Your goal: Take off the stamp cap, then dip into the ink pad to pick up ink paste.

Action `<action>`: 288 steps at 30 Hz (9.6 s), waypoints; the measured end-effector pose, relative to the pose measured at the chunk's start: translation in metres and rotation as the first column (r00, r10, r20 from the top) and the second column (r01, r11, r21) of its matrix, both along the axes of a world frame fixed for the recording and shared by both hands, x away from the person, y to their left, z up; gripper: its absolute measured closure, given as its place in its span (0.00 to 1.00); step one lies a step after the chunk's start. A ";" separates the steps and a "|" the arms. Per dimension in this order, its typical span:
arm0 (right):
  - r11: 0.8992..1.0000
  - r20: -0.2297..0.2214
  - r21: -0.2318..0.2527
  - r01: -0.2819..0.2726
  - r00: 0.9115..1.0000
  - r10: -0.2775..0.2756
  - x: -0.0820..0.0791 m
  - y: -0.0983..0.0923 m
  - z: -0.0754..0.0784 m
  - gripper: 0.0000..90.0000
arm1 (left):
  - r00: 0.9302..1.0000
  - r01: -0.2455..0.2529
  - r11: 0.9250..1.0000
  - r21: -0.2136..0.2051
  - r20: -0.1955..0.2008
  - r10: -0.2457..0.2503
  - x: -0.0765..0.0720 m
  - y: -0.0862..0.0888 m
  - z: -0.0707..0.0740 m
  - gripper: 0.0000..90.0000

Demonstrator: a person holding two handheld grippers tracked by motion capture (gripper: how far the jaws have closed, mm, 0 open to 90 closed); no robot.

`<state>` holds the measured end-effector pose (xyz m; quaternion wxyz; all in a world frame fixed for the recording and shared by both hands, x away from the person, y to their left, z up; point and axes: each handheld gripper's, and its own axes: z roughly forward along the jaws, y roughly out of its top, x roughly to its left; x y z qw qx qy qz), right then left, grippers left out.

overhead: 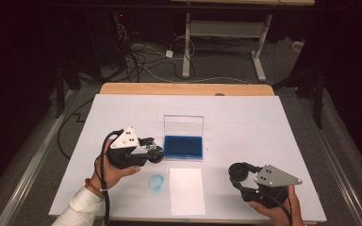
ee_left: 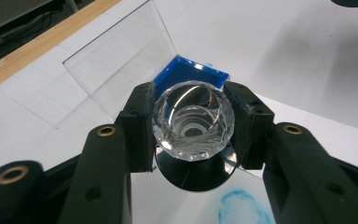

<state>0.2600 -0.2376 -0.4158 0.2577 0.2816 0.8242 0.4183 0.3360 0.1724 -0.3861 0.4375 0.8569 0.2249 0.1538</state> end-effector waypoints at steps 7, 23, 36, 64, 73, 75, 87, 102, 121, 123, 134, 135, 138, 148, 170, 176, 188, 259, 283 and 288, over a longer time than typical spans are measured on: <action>1.000 0.005 -0.002 0.001 1.000 -0.001 0.002 0.000 0.000 0.43 | 1.000 -0.009 1.000 -0.003 0.001 0.009 0.001 0.002 0.001 0.61; 1.000 0.001 -0.004 -0.008 1.000 0.008 0.006 0.004 0.000 0.43 | 1.000 -0.008 1.000 -0.010 0.006 0.008 -0.001 0.003 0.005 0.61; 1.000 -0.005 -0.001 -0.004 1.000 0.004 0.006 0.004 0.000 0.43 | 1.000 0.015 1.000 -0.013 0.010 -0.015 0.001 -0.008 0.009 0.61; 1.000 -0.019 -0.005 0.006 1.000 -0.006 0.009 0.006 -0.003 0.43 | 0.998 0.057 0.998 0.011 -0.014 -0.057 0.025 -0.035 0.017 0.61; 1.000 -0.020 -0.006 0.004 1.000 -0.004 0.009 0.005 -0.004 0.43 | 0.997 0.074 0.996 0.040 -0.018 -0.073 0.033 -0.050 0.021 0.60; 1.000 -0.016 -0.009 -0.001 1.000 0.001 0.008 0.005 -0.004 0.43 | 0.997 0.077 0.996 0.046 -0.019 -0.076 0.036 -0.054 0.021 0.61; 1.000 -0.014 -0.003 -0.004 1.000 0.004 0.002 0.002 -0.003 0.43 | 0.995 0.091 0.991 0.098 -0.059 -0.085 0.053 -0.074 0.015 0.61; 1.000 -0.024 -0.007 -0.005 1.000 0.005 0.003 0.003 -0.004 0.43 | 0.995 0.055 0.990 0.127 -0.094 -0.043 0.070 -0.080 0.001 0.61; 1.000 -0.038 -0.020 -0.008 0.999 0.007 0.003 0.005 -0.008 0.43 | 0.992 0.014 0.982 0.186 -0.126 0.009 0.083 -0.079 -0.029 0.60; 1.000 -0.038 -0.022 -0.009 0.999 0.009 0.003 0.005 -0.008 0.43 | 0.991 0.010 0.984 0.180 -0.131 0.014 0.084 -0.078 -0.031 0.60; 1.000 -0.039 -0.026 -0.012 0.999 0.011 0.003 0.005 -0.009 0.43 | 0.990 0.005 0.985 0.174 -0.137 0.020 0.086 -0.077 -0.038 0.60; 1.000 -0.041 -0.027 -0.013 0.999 0.012 0.003 0.005 -0.009 0.43 | 0.990 0.007 0.985 0.174 -0.137 0.017 0.086 -0.077 -0.038 0.60; 0.999 -0.045 -0.032 -0.014 0.999 0.013 0.003 0.006 -0.009 0.43 | 0.990 0.011 0.985 0.172 -0.138 0.013 0.086 -0.077 -0.040 0.60; 0.999 -0.044 -0.036 -0.017 0.999 0.015 0.002 0.007 -0.009 0.43 | 0.992 0.009 0.988 0.157 -0.124 0.011 0.083 -0.077 -0.043 0.61; 0.999 -0.040 -0.034 -0.013 0.999 0.011 0.001 0.006 -0.008 0.43 | 0.990 0.003 0.991 0.132 -0.141 0.015 0.085 -0.076 -0.045 0.61; 0.999 -0.040 -0.030 -0.015 0.999 0.014 0.001 0.006 -0.008 0.43 | 0.991 -0.001 0.989 0.150 -0.130 0.021 0.083 -0.078 -0.044 0.61; 0.999 -0.032 -0.036 -0.009 0.999 0.008 0.000 0.006 -0.007 0.43 | 0.990 0.006 0.984 0.178 -0.139 0.019 0.084 -0.079 -0.042 0.60; 0.999 -0.017 -0.032 0.003 1.000 -0.003 -0.002 -0.003 -0.005 0.43 | 0.990 0.094 0.956 0.278 -0.132 -0.059 0.092 -0.139 -0.025 0.61; 0.999 -0.026 -0.050 -0.008 1.000 0.006 -0.003 0.002 -0.008 0.43 | 0.990 0.087 0.977 0.193 -0.127 -0.063 0.089 -0.126 -0.040 0.60; 0.999 -0.030 -0.050 -0.009 1.000 0.007 -0.003 0.002 -0.008 0.43 | 0.989 0.084 0.982 0.169 -0.133 -0.062 0.089 -0.121 -0.042 0.60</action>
